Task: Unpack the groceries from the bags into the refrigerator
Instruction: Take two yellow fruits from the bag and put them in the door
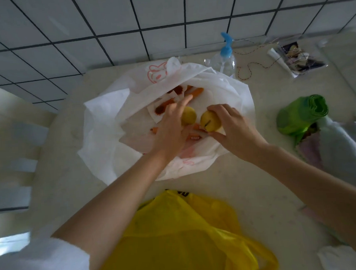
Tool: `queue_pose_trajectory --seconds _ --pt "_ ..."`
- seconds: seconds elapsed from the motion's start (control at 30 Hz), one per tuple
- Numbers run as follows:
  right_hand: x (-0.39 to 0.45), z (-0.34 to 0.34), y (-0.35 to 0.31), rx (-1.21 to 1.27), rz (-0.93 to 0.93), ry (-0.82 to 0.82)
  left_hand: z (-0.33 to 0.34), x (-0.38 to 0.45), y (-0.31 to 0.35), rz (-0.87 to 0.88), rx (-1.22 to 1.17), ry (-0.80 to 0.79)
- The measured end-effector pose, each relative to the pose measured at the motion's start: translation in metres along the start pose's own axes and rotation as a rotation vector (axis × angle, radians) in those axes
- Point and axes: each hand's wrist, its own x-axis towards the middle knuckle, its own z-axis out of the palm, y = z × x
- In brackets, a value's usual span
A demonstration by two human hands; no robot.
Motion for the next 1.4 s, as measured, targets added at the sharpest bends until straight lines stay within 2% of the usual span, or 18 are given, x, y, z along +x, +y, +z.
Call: queue_pose_trajectory --seconds 0.07,0.13,0.23,0.47,0.7,0.8,1.13,1.4 --pt "-0.017 -0.003 -0.024 0.099 0.015 0.022 -0.016 -0.030 0.012 -0.071 -0.207 0.080" --pt "-0.036 -0.003 -0.051 0.184 0.032 0.030 -0.032 -0.063 0.021 -0.166 -0.316 0.158" --pt "-0.070 0.004 -0.094 0.286 0.037 0.017 -0.058 -0.120 0.030 -0.288 -0.322 0.271" --pt "-0.151 0.035 -0.199 0.464 -0.025 -0.053 -0.117 -0.280 0.041 -0.349 -0.340 0.504" --pt "-0.229 0.072 -0.313 0.484 -0.191 -0.169 -0.159 -0.455 0.051 -0.480 -0.472 0.759" --pt "-0.271 0.092 -0.364 0.463 -0.268 -0.189 -0.168 -0.534 0.051 -0.534 -0.457 0.856" --pt "-0.399 0.165 -0.504 0.587 -0.400 -0.481 -0.179 -0.768 0.039 -0.749 -0.360 1.107" --pt "-0.459 0.225 -0.588 0.630 -0.452 -0.728 -0.202 -0.871 0.024 -0.858 -0.344 1.331"
